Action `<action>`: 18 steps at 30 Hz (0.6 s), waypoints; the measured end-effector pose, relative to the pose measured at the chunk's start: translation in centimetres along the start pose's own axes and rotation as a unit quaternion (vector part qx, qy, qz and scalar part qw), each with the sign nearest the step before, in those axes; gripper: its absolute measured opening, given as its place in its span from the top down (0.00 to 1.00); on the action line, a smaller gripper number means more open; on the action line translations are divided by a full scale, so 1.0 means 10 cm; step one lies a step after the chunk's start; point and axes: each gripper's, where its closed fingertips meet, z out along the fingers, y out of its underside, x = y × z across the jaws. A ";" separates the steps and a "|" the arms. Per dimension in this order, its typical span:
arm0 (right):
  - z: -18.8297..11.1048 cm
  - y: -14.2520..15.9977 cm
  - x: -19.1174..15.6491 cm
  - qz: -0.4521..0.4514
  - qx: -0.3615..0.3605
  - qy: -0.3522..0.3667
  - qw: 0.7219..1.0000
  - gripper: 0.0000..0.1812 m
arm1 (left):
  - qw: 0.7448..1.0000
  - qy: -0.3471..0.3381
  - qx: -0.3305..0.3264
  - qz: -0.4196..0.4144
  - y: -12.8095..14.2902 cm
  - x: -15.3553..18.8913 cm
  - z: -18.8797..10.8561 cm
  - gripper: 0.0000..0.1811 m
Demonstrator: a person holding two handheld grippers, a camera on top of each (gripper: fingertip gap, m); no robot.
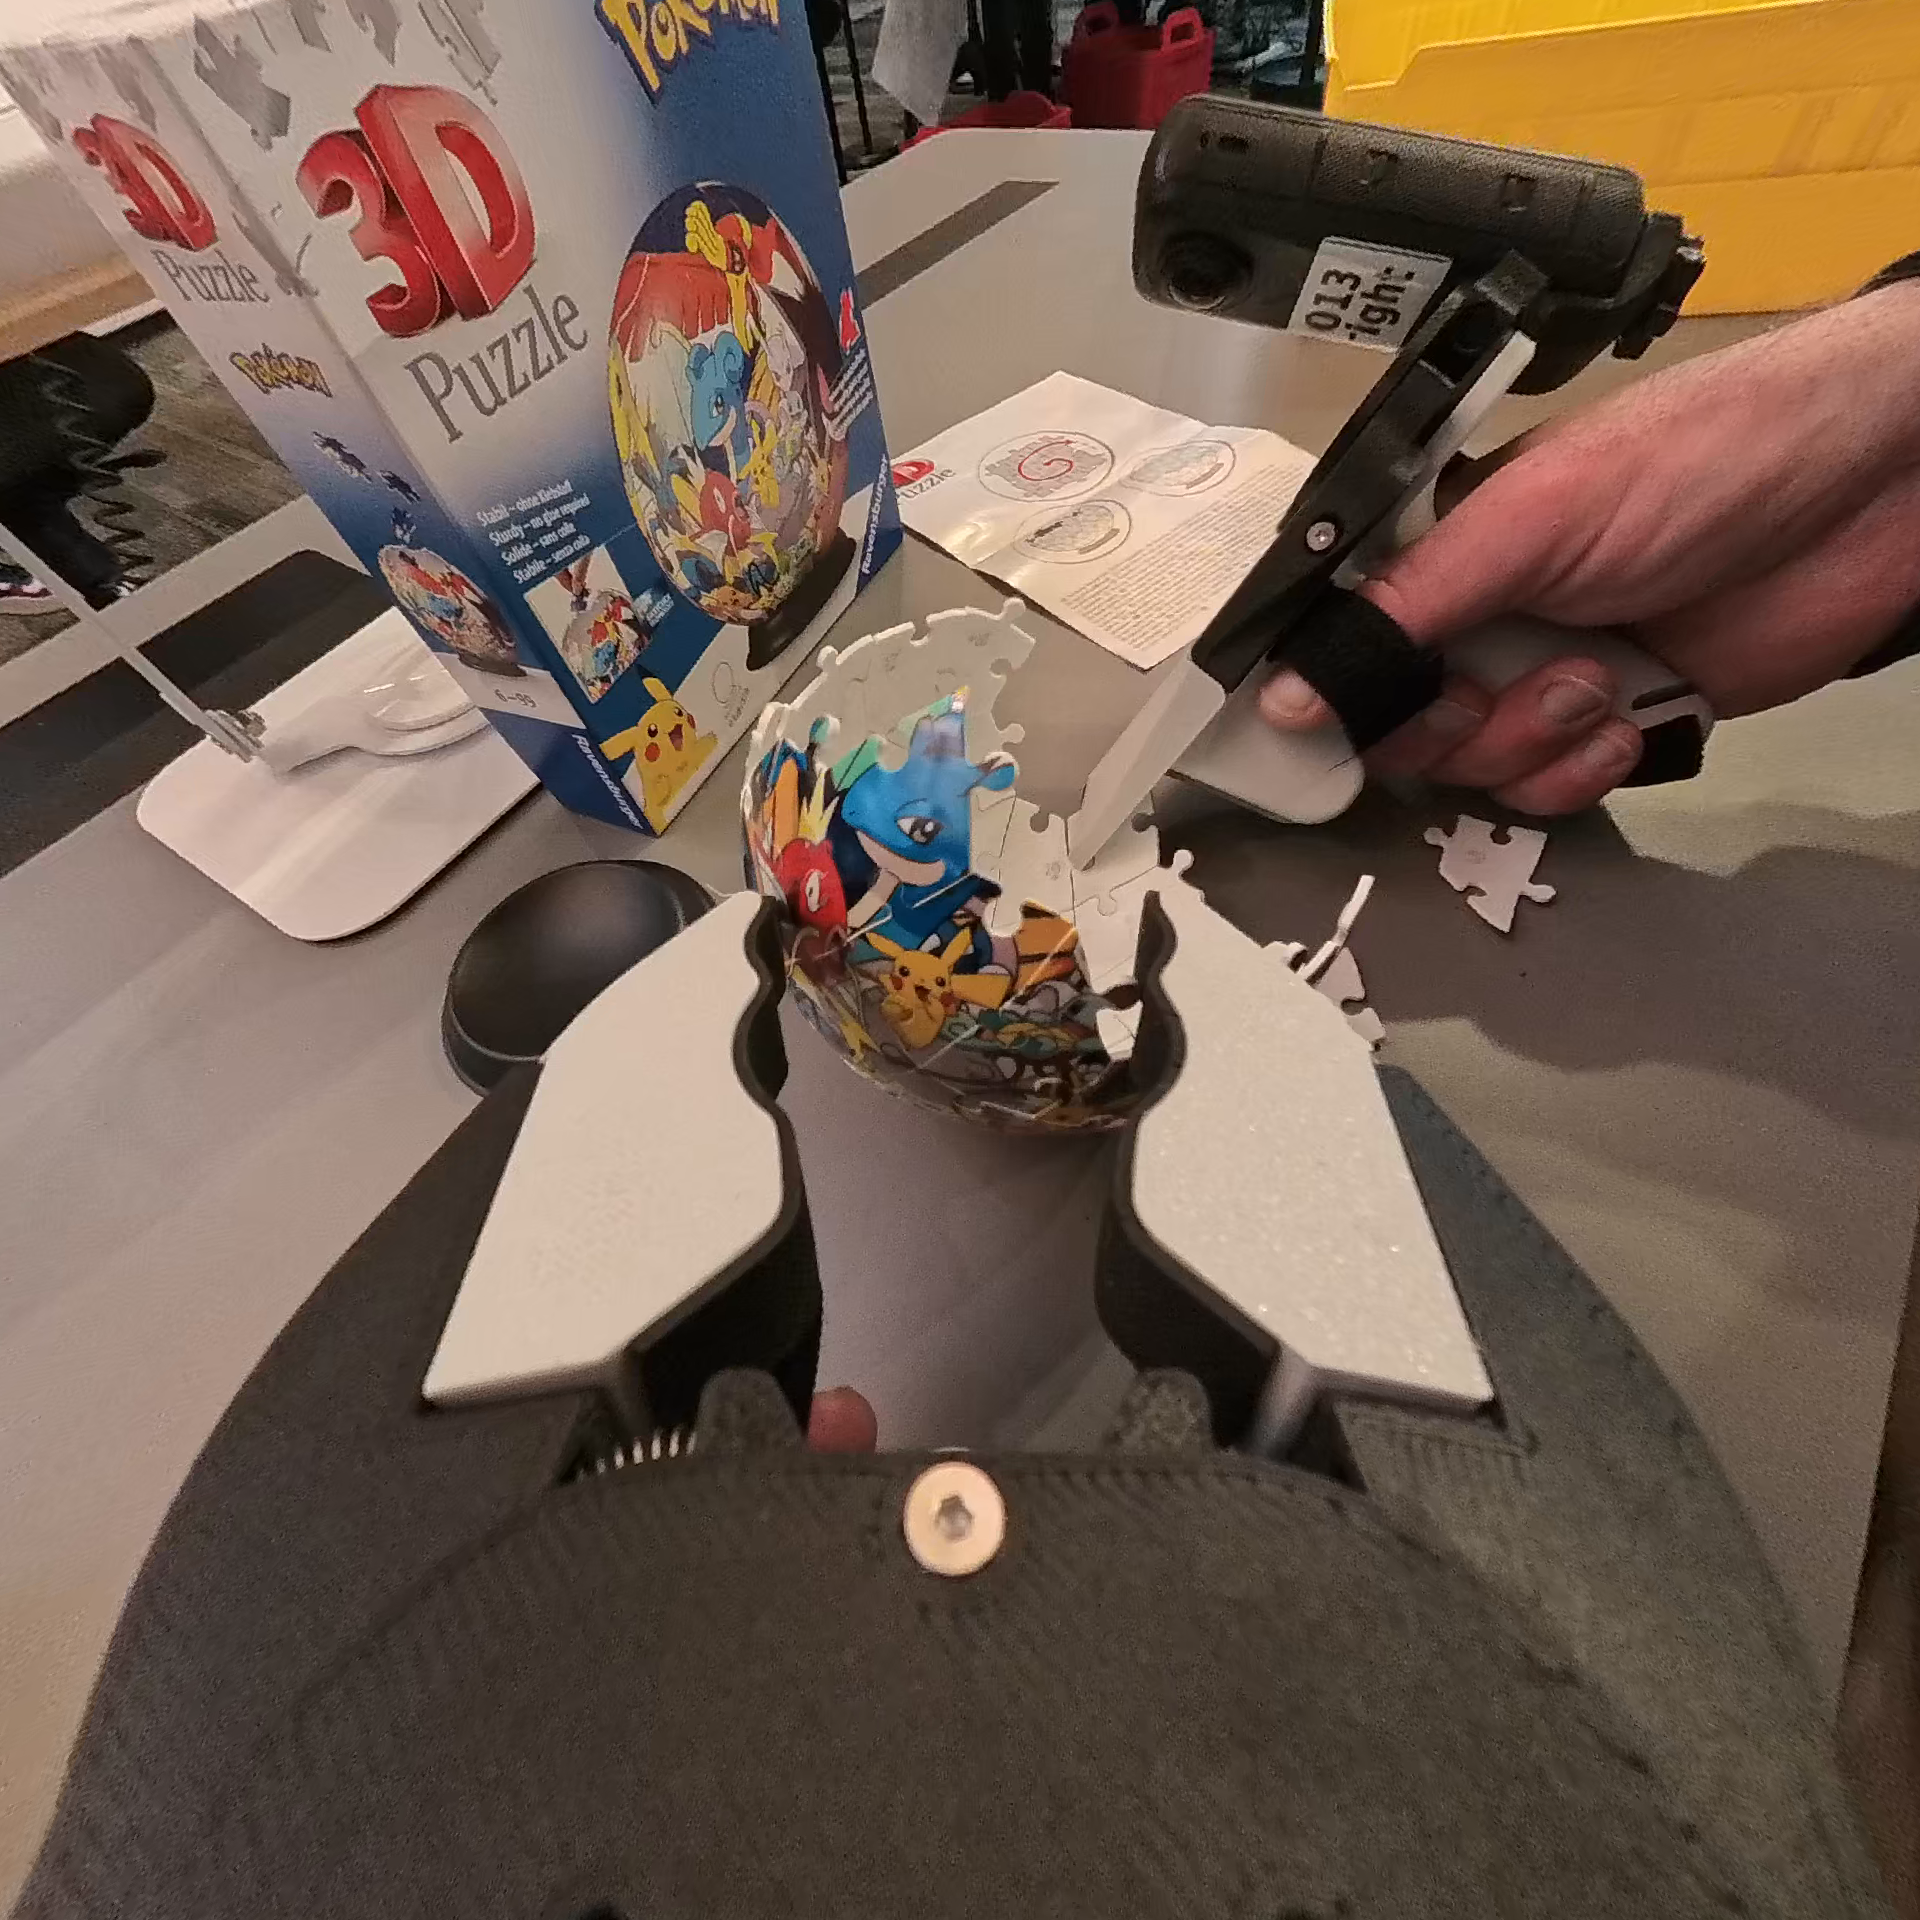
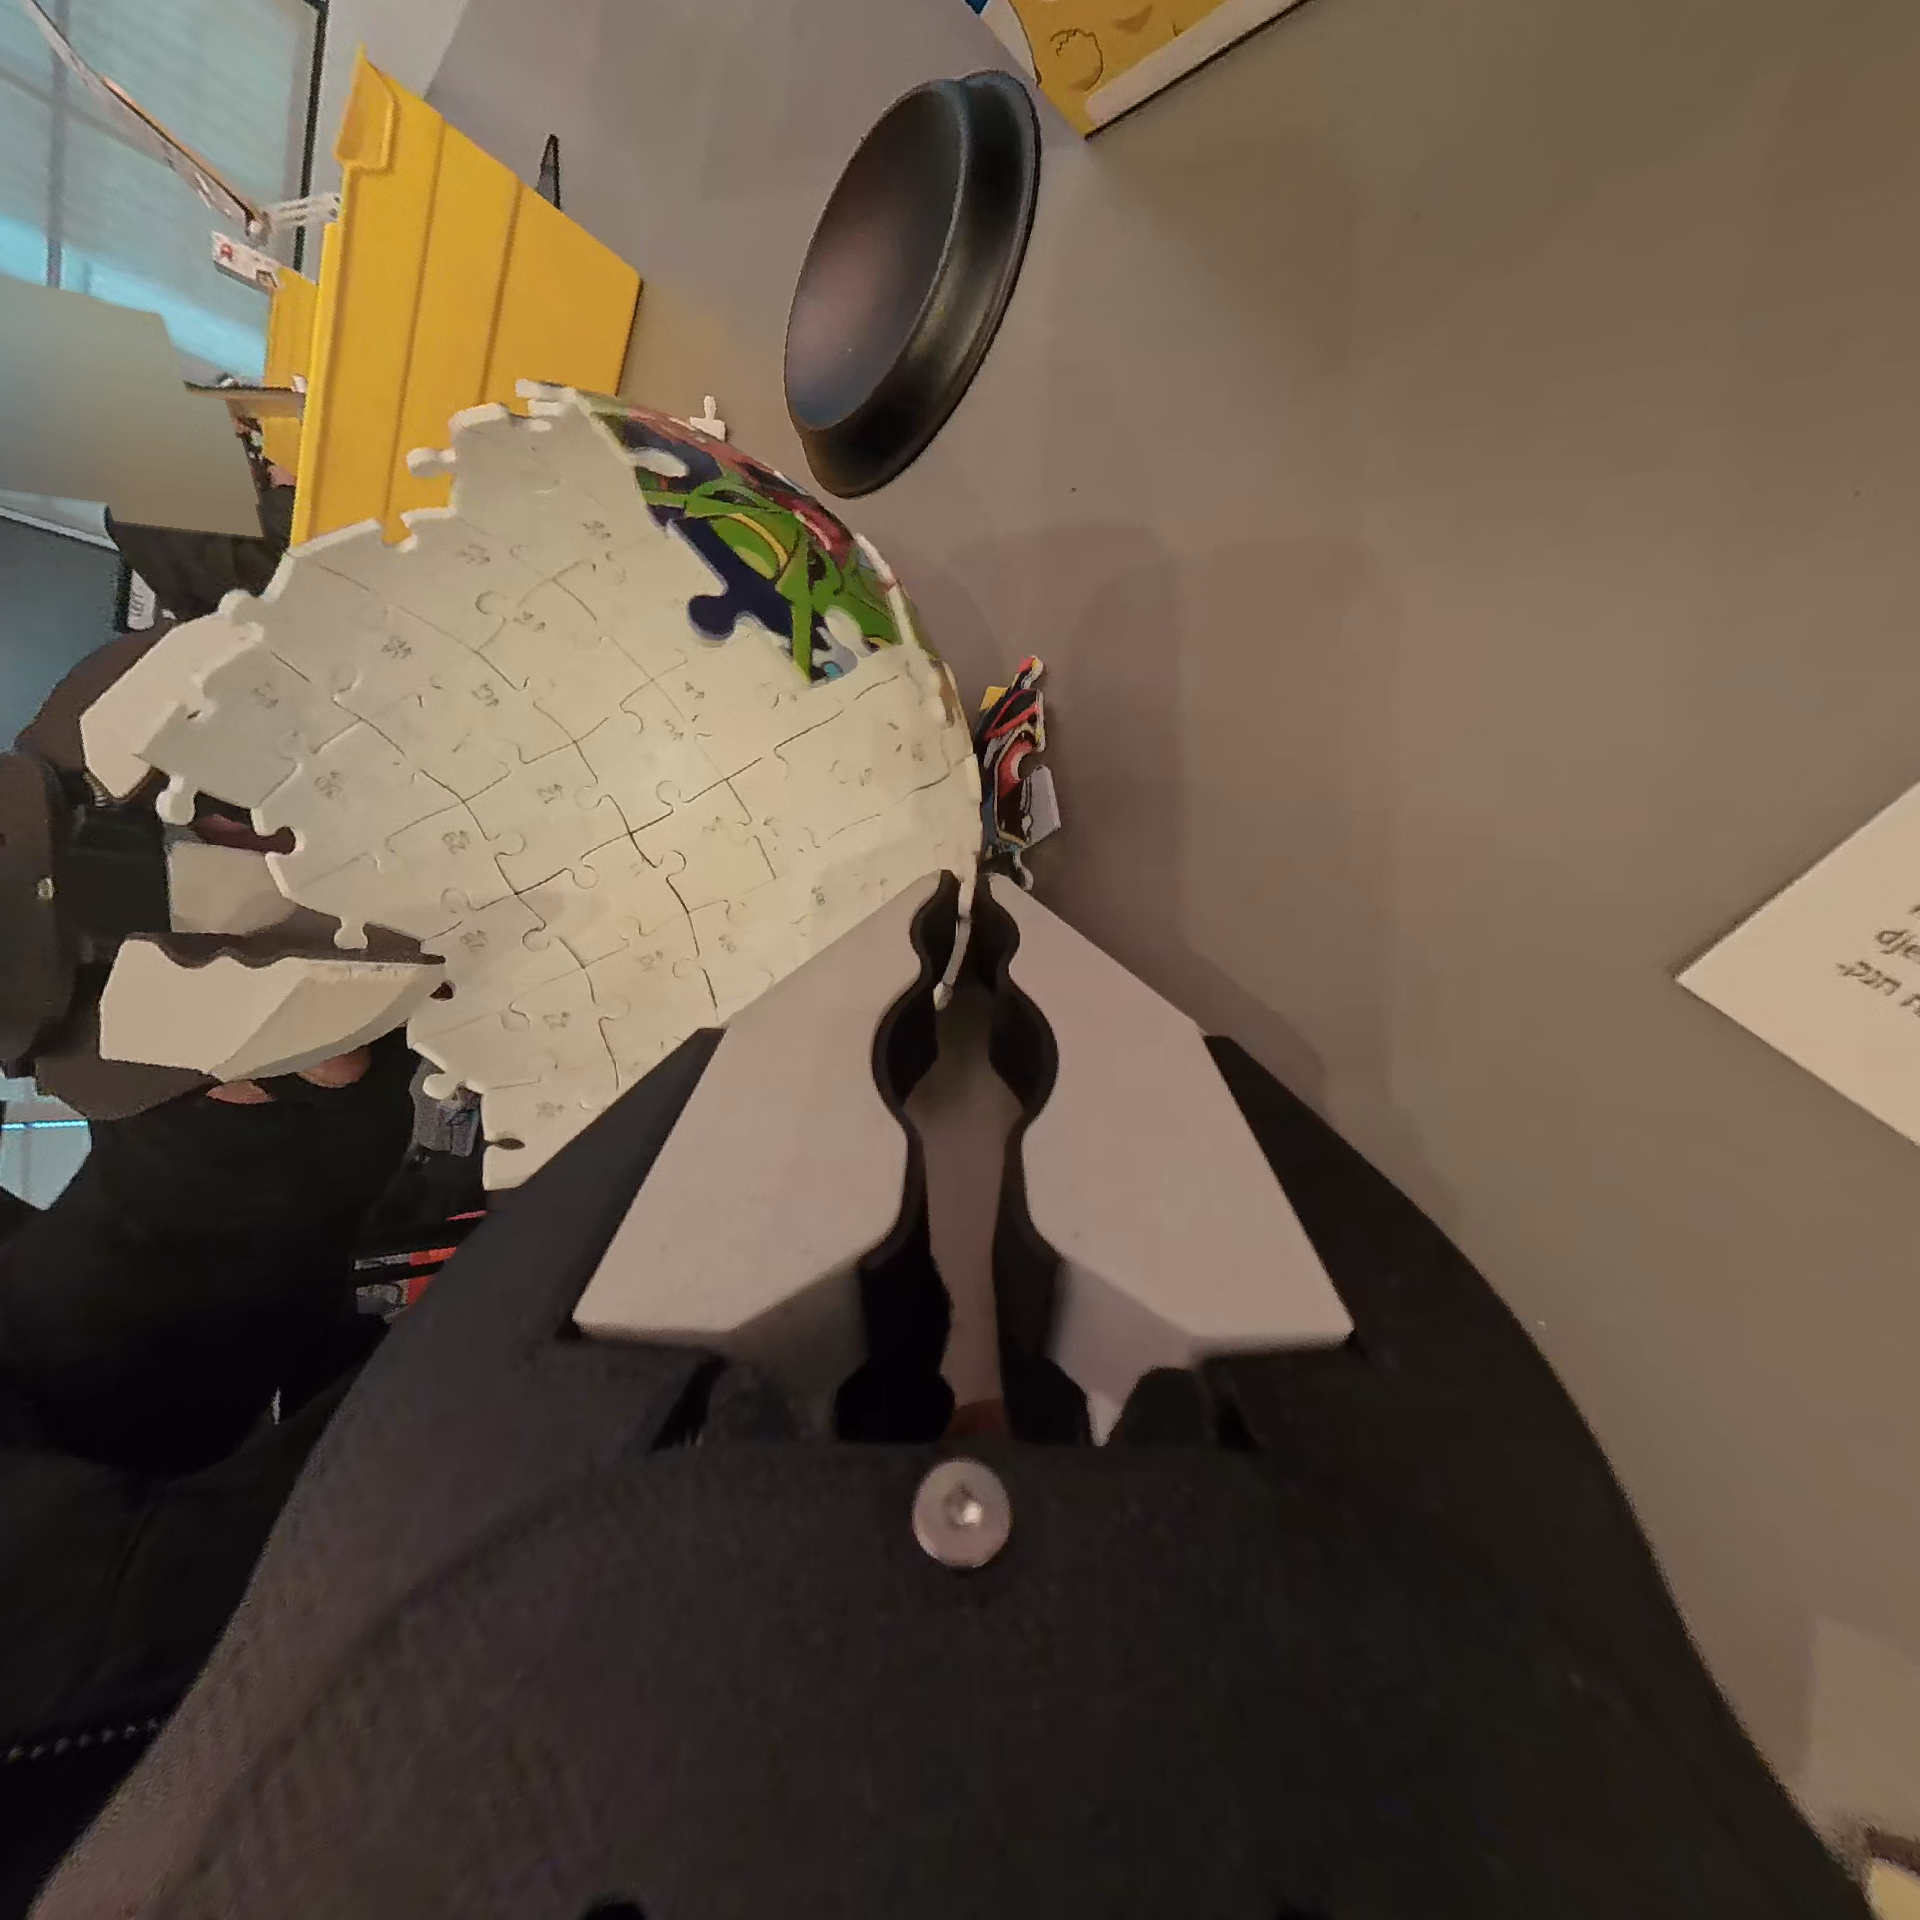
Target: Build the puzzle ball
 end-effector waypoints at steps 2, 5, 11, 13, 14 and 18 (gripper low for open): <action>0.01 0.00 0.00 0.000 -0.002 0.002 1.000 0.99 | 1.000 -0.001 -0.001 -0.001 0.00 -0.01 0.00 0.65; 0.00 0.03 -0.01 0.003 -0.008 -0.005 1.000 0.97 | 1.000 -0.003 -0.001 -0.002 0.01 -0.02 -0.01 0.65; -0.02 0.10 -0.02 0.005 -0.016 -0.015 1.000 0.96 | 1.000 0.000 -0.001 -0.003 0.01 -0.01 -0.01 0.65; 0.01 0.12 -0.04 0.004 -0.020 -0.015 1.000 0.97 | 1.000 -0.002 -0.002 0.000 0.01 -0.01 -0.01 0.65; 0.02 0.12 -0.04 0.002 -0.019 -0.012 1.000 0.97 | 1.000 -0.001 -0.002 0.000 0.00 -0.01 -0.01 0.65; 0.03 0.10 -0.04 0.003 -0.013 -0.008 1.000 0.99 | 1.000 0.003 -0.001 0.001 0.00 0.01 -0.01 0.65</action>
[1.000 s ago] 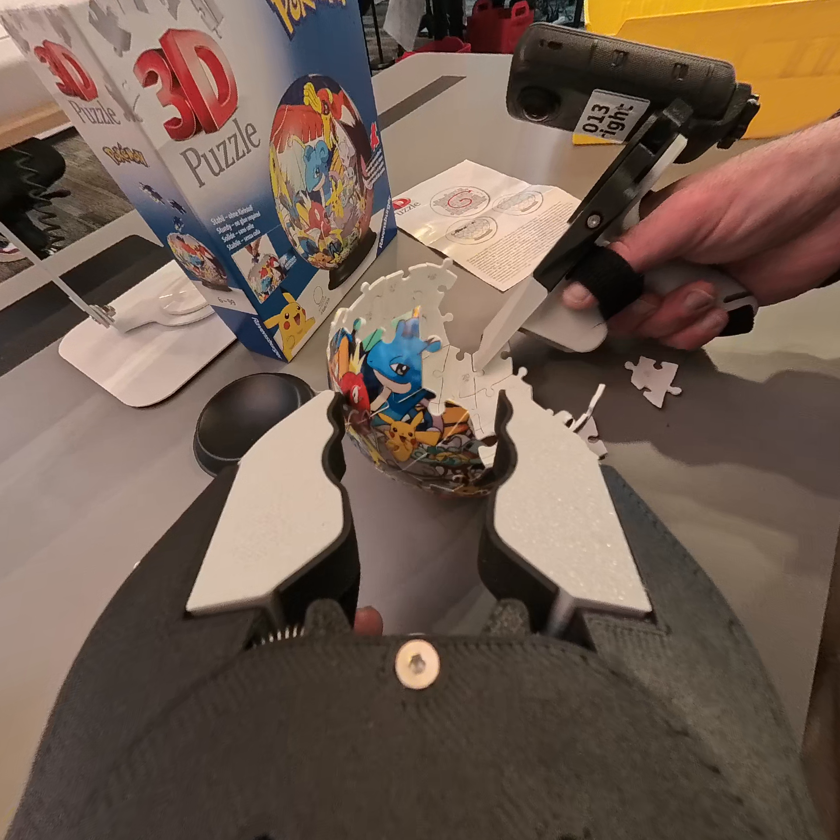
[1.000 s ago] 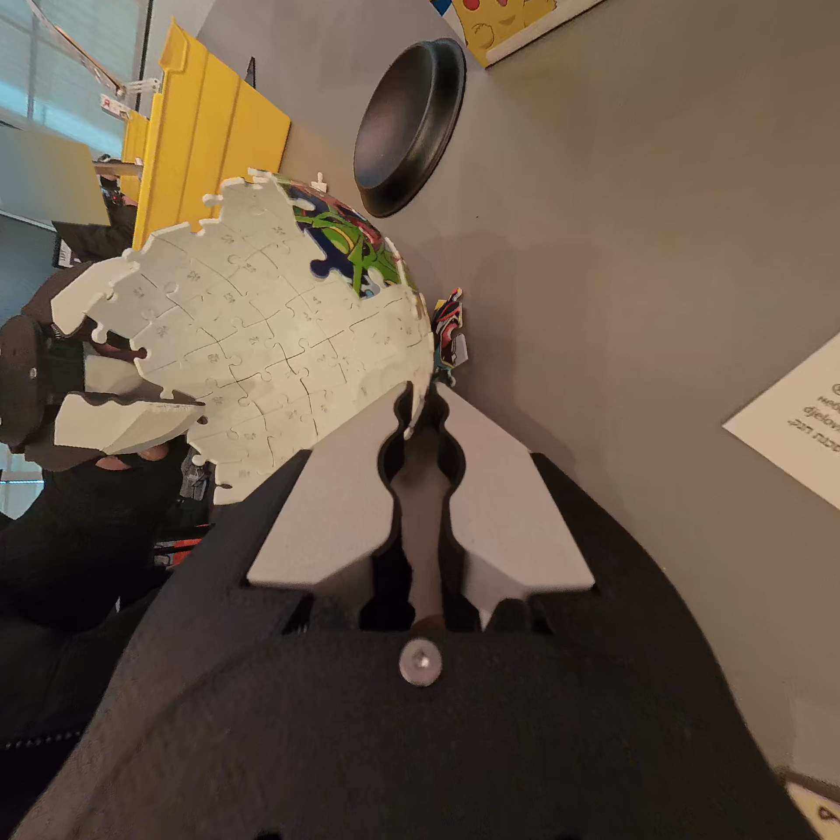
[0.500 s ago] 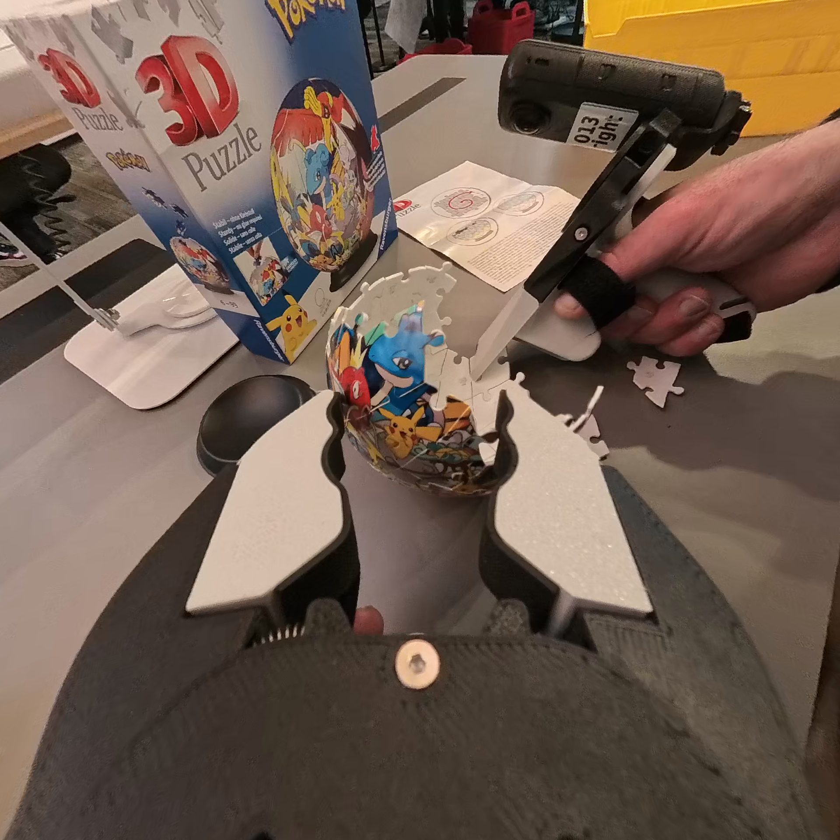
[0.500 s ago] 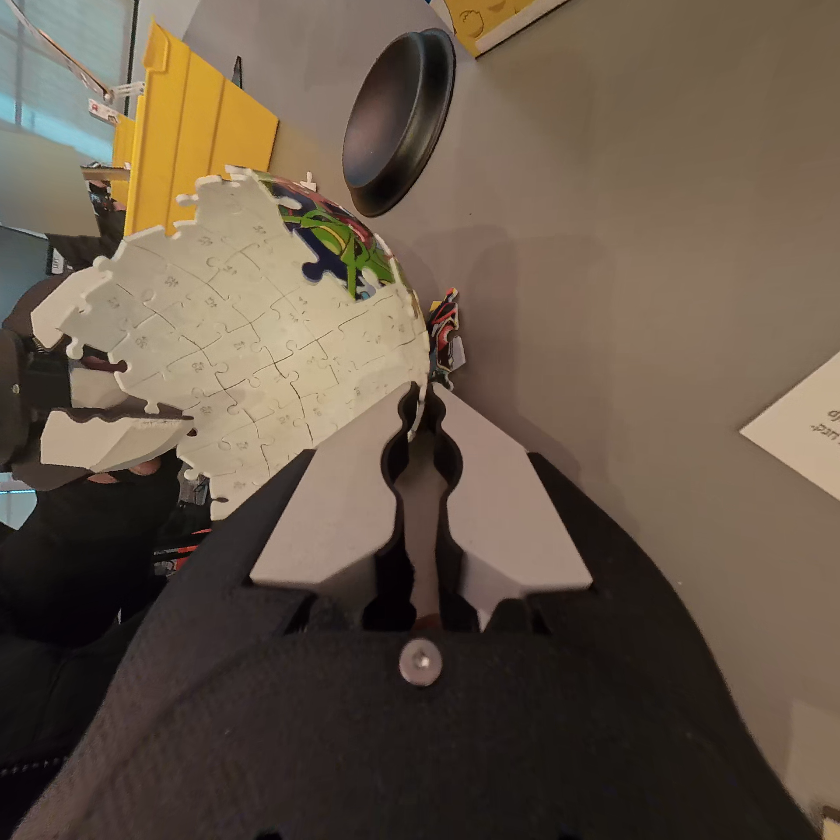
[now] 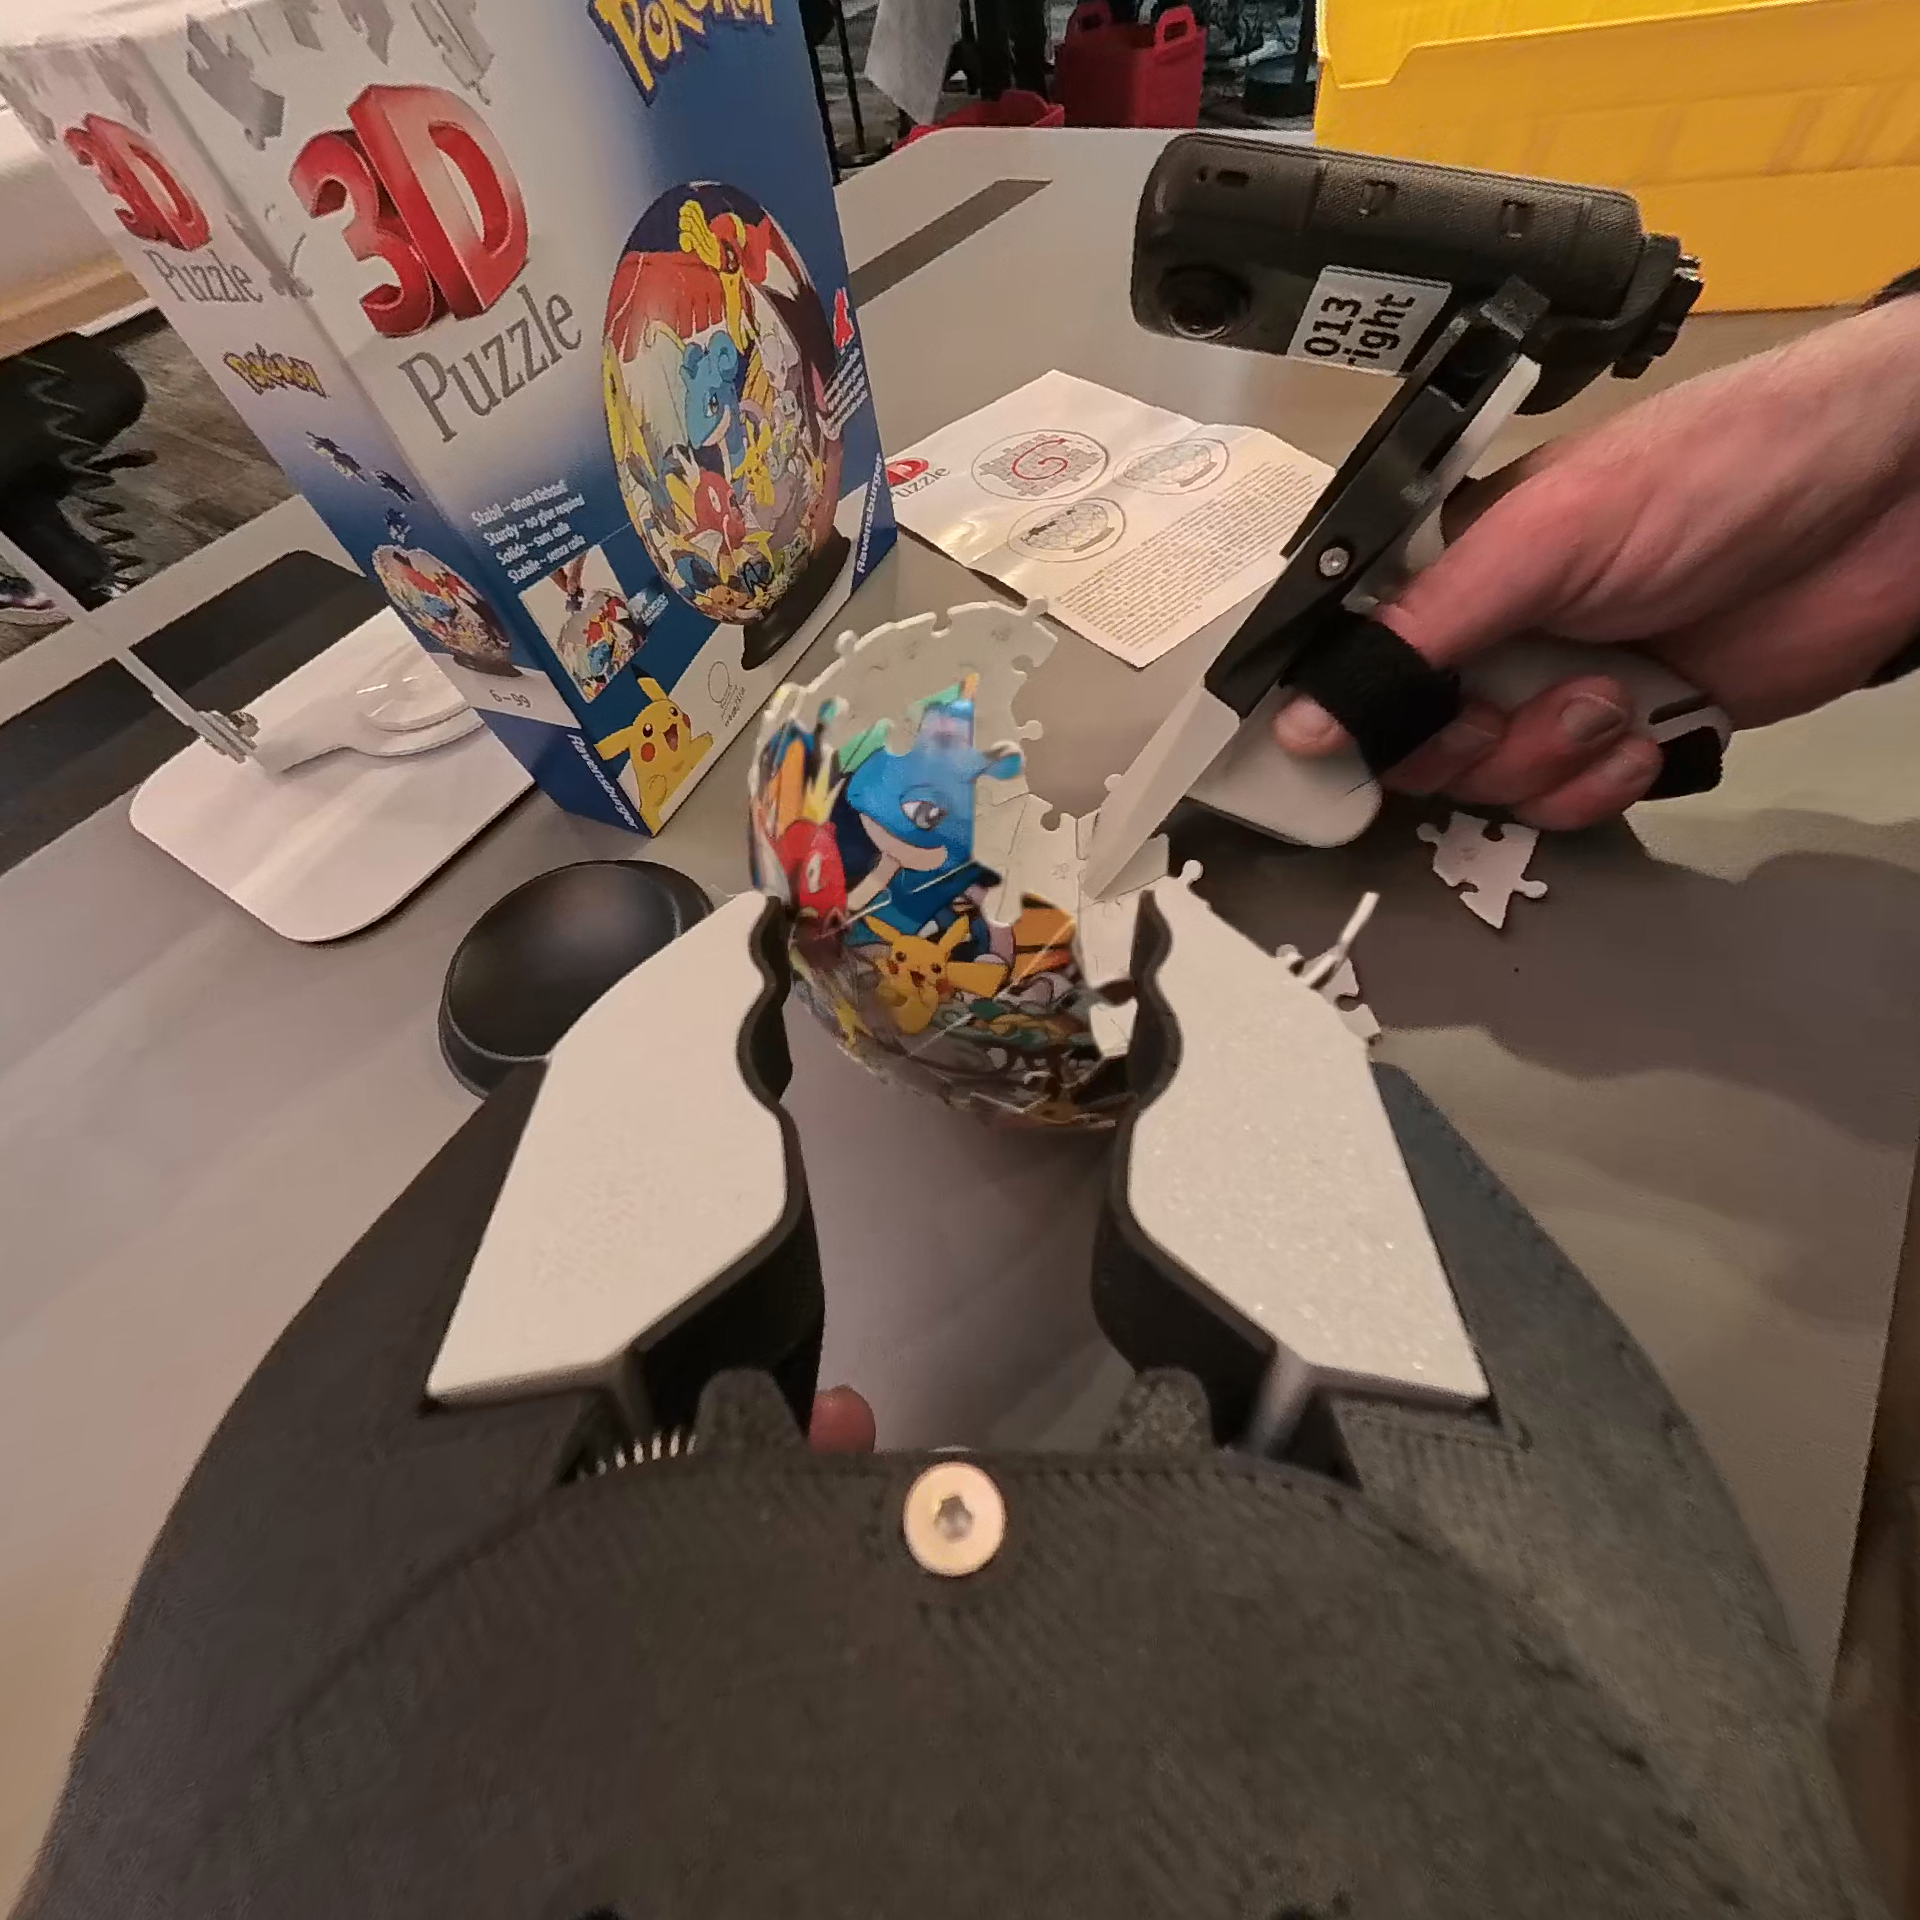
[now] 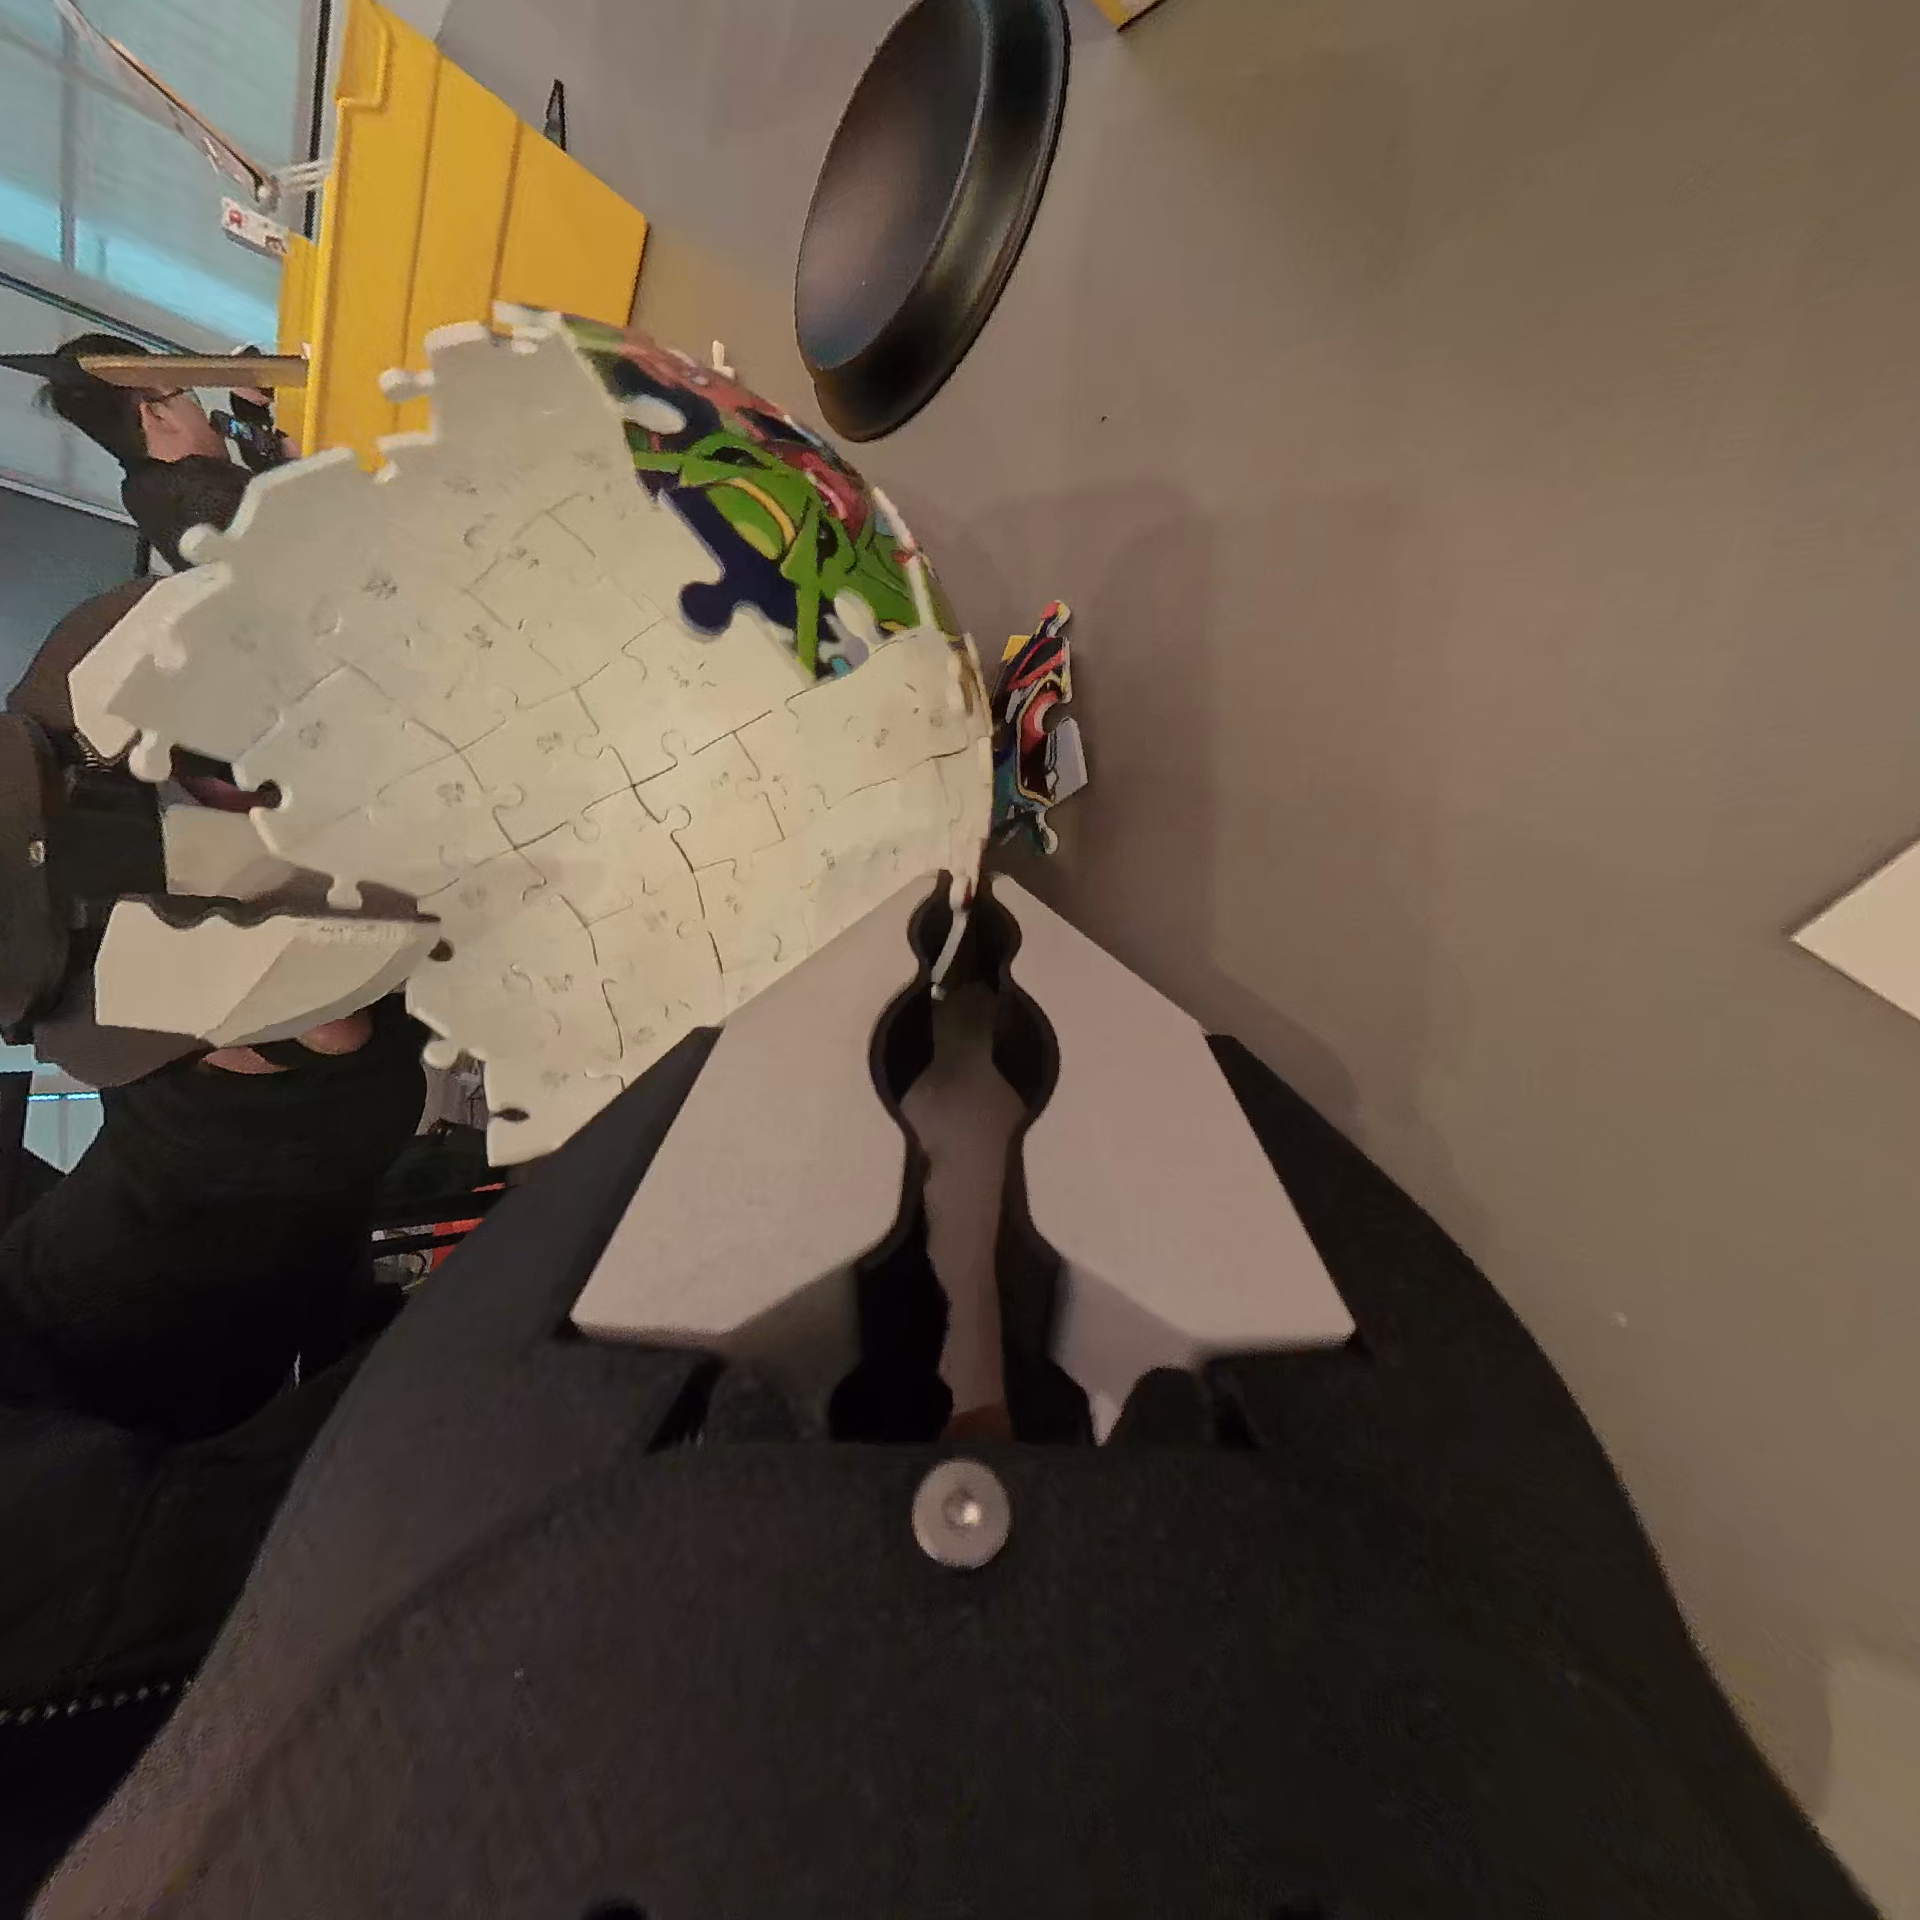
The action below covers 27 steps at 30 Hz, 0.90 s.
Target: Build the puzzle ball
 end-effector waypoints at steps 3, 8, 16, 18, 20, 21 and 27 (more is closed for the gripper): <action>0.00 -0.02 0.00 0.007 0.002 0.001 1.000 0.99 | 1.000 -0.002 -0.001 0.006 0.00 0.01 0.00 0.65; 0.00 -0.02 -0.01 0.013 -0.007 -0.010 1.000 1.00 | 1.000 0.011 0.006 0.004 0.00 0.04 -0.05 0.63; 0.02 -0.05 -0.04 -0.013 -0.013 -0.003 1.000 0.99 | 0.993 0.058 0.083 -0.059 -0.29 -0.03 -0.30 0.57; 0.03 -0.05 -0.05 -0.024 -0.018 -0.002 1.000 0.99 | 0.990 0.072 0.088 -0.080 -0.32 -0.09 -0.34 0.57; 0.04 -0.06 -0.07 -0.036 -0.024 -0.002 0.999 0.99 | 0.987 0.081 0.096 -0.100 -0.36 -0.17 -0.36 0.58; 0.04 -0.07 -0.09 -0.043 -0.027 -0.001 0.999 0.99 | 0.986 0.090 0.095 -0.108 -0.38 -0.19 -0.36 0.58; 0.10 -0.06 -0.17 -0.099 -0.055 0.005 0.994 0.99 | 0.975 0.162 0.075 -0.136 -0.46 -0.29 -0.29 0.62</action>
